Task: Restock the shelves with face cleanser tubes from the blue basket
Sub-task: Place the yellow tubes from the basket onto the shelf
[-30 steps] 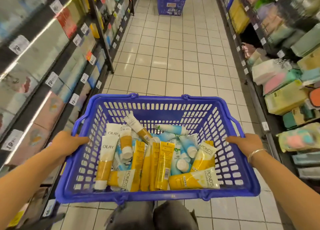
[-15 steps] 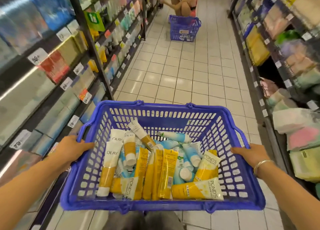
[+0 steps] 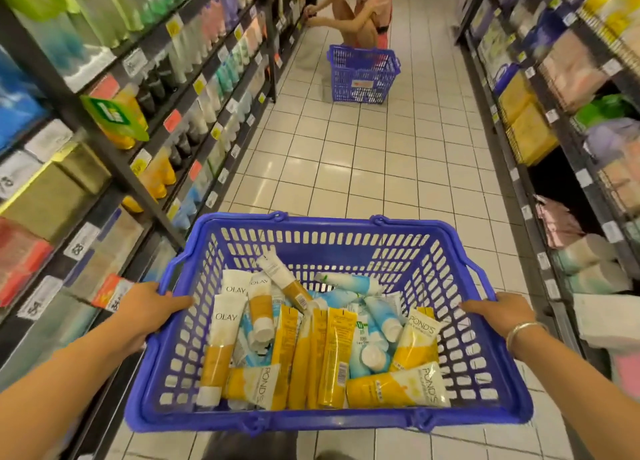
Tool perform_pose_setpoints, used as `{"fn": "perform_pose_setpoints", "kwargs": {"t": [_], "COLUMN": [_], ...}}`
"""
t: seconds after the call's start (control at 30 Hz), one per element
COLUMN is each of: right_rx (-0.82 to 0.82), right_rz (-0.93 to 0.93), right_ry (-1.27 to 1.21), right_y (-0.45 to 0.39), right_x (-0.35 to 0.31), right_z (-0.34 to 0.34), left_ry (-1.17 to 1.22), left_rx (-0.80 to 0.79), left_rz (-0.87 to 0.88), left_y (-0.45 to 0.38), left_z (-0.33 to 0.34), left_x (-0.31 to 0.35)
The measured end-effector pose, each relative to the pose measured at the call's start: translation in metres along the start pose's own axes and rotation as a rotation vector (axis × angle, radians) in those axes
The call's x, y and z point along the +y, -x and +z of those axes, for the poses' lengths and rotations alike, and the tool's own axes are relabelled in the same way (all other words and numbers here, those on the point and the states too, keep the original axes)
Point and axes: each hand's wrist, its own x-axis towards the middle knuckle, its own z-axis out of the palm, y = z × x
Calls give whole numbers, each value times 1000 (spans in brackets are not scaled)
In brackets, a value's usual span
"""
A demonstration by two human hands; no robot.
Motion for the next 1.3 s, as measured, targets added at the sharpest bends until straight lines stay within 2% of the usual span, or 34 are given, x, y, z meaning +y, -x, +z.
{"fn": "perform_pose_setpoints", "kwargs": {"t": [0.17, 0.3, 0.47, 0.77, 0.97, 1.3], "right_rx": [-36, 54, 29, -13, -1, 44], "right_rz": [22, 32, 34, -53, -90, 39], "right_ry": [-55, -99, -93, -65, -15, -4], "right_y": [-73, -134, -217, -428, -526, -695], "right_x": [-97, -162, -234, -416, -516, -653], "right_z": [39, 27, 29, 29, 18, 44], "left_ry": [1, -27, -19, 43, 30, 52], "left_rx": [14, 4, 23, 55, 15, -6], "left_rz": [-13, 77, 76, 42, -44, -62], "left_y": [-106, -178, -251, -393, -467, -652], "left_z": [-17, -11, -5, 33, 58, 107], "left_x": [85, 187, 285, 455, 543, 695]}}
